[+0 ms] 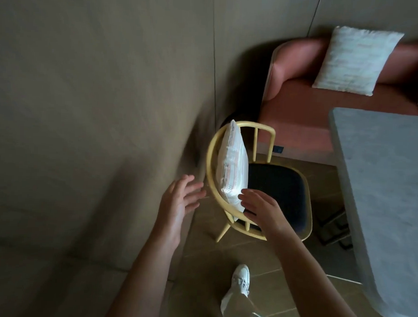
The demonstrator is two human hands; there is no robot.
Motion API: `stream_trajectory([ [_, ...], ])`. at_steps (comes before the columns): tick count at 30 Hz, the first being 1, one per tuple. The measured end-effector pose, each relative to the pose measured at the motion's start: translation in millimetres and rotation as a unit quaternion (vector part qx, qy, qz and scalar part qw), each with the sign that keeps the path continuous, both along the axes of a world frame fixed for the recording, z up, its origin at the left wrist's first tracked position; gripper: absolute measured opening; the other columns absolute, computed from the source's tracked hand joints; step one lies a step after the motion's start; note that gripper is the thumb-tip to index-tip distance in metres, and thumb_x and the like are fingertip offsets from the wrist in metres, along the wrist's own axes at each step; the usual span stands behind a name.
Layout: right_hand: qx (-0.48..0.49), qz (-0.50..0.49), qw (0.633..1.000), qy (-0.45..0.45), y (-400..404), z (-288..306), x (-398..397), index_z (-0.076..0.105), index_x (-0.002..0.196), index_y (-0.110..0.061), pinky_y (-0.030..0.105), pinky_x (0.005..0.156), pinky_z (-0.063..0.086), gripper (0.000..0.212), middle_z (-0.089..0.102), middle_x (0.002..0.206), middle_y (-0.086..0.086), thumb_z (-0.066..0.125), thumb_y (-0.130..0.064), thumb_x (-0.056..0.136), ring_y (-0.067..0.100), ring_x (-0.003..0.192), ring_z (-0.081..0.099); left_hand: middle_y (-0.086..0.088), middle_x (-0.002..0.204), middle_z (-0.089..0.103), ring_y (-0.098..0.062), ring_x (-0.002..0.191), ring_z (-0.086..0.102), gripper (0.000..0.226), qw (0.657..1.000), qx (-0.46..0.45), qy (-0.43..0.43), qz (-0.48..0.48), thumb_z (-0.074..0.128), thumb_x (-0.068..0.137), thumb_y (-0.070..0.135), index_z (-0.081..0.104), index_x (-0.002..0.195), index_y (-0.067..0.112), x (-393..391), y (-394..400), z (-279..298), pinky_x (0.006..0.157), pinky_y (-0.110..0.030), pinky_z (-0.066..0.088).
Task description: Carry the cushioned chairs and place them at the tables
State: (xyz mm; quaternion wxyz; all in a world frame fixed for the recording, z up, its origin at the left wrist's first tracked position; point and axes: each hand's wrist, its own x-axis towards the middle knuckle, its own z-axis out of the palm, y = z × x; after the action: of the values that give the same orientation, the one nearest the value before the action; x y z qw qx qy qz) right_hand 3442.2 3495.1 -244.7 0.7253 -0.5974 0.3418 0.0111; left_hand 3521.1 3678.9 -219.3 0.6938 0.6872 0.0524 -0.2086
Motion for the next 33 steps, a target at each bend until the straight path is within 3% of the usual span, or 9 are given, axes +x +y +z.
stream_trajectory([
  [4,0.104,-0.033,0.991,0.079,-20.2,-43.5,53.9,0.064,0.12,-0.005,0.045,0.107,0.046,0.026,0.067,0.123,0.013,0.054,-0.02,0.102,0.028,0.117,0.061,-0.001,0.113,0.076,-0.019,0.098,0.075,0.033,0.999,0.044,0.009,0.021,0.053,0.103,0.038,0.06,0.127,0.018,48.9,-23.5,-17.4,0.093,-0.041,0.057],
  [9,0.219,-0.057,0.963,0.146,-38.8,-100.1,79.3,0.063,0.104,-0.006,0.039,0.091,0.047,0.018,0.065,0.118,0.014,0.053,-0.02,0.101,0.027,0.106,0.059,0.001,0.105,0.078,-0.019,0.094,0.076,0.026,0.996,0.079,0.023,0.03,0.056,0.103,0.034,0.06,0.123,0.018,90.4,-48.2,-49.4,0.086,-0.039,0.056],
  [14,0.27,-0.096,0.933,0.216,-44.3,-142.0,83.8,0.062,0.097,-0.006,0.041,0.089,0.047,0.021,0.067,0.098,0.01,0.053,-0.024,0.101,0.024,0.089,0.061,0.003,0.105,0.078,-0.016,0.092,0.076,0.013,0.991,0.118,0.055,0.016,0.056,0.102,0.036,0.062,0.11,0.028,110.5,-65.0,-77.4,0.082,-0.035,0.056],
  [18,0.353,-0.111,0.893,0.256,-43.2,-162.2,84.4,0.058,0.09,-0.004,0.034,0.068,0.048,0.026,0.058,0.086,0.011,0.05,-0.027,0.101,0.023,0.074,0.056,0.004,0.107,0.073,-0.013,0.093,0.073,0.008,0.984,0.165,0.07,0.006,0.055,0.102,0.033,0.062,0.101,0.029,132.3,-83.2,-98.6,0.078,-0.031,0.056],
  [21,0.424,-0.177,0.851,0.253,-46.5,-167.0,77.3,0.053,0.105,0.008,0.042,0.067,0.052,0.035,0.059,0.099,0.022,0.05,-0.027,0.103,0.032,0.084,0.061,0.006,0.107,0.068,-0.012,0.099,0.068,0.007,0.977,0.2,0.064,-0.04,0.058,0.101,0.031,0.063,0.105,0.027,146.9,-94.5,-116.3,0.08,-0.032,0.054],
  [25,0.469,-0.31,0.806,0.183,-54.6,-174.6,70.0,0.054,0.103,0.005,0.043,0.06,0.061,0.022,0.06,0.094,0.021,0.056,-0.017,0.1,0.031,0.084,0.062,0.009,0.098,0.061,-0.016,0.096,0.063,0.019,0.964,0.241,0.089,-0.073,0.065,0.098,0.027,0.056,0.113,0.022,163.1,-110.9,-141.8,0.077,-0.034,0.054],
  [29,0.496,-0.381,0.766,0.145,-54.5,-188.7,66.5,0.057,0.104,-0.001,0.045,0.088,0.057,0.017,0.062,0.103,0.017,0.056,-0.017,0.101,0.031,0.104,0.062,0.009,0.085,0.057,-0.011,0.074,0.057,0.022,0.95,0.275,0.108,-0.105,0.068,0.094,0.021,0.049,0.084,0.025,170.1,-118.1,-170.7,0.073,-0.033,0.05],
  [31,0.505,-0.41,0.749,0.129,-52.6,-196.8,66.1,0.057,0.105,-0.001,0.044,0.107,0.046,0.017,0.063,0.105,0.017,0.055,-0.018,0.1,0.031,0.115,0.058,0.007,0.089,0.059,-0.013,0.078,0.06,0.021,0.939,0.295,0.116,-0.136,0.069,0.093,0.023,0.049,0.087,0.027,173.4,-118.4,-184.3,0.073,-0.033,0.052],
  [33,0.506,-0.427,0.74,0.115,-49.5,-202.9,64.5,0.056,0.105,-0.001,0.044,0.112,0.04,0.017,0.062,0.109,0.019,0.056,-0.017,0.1,0.032,0.117,0.056,0.004,0.1,0.061,-0.017,0.089,0.063,0.019,0.932,0.298,0.136,-0.154,0.07,0.092,0.023,0.053,0.101,0.023,175.1,-116.4,-196.9,0.074,-0.034,0.055],
])
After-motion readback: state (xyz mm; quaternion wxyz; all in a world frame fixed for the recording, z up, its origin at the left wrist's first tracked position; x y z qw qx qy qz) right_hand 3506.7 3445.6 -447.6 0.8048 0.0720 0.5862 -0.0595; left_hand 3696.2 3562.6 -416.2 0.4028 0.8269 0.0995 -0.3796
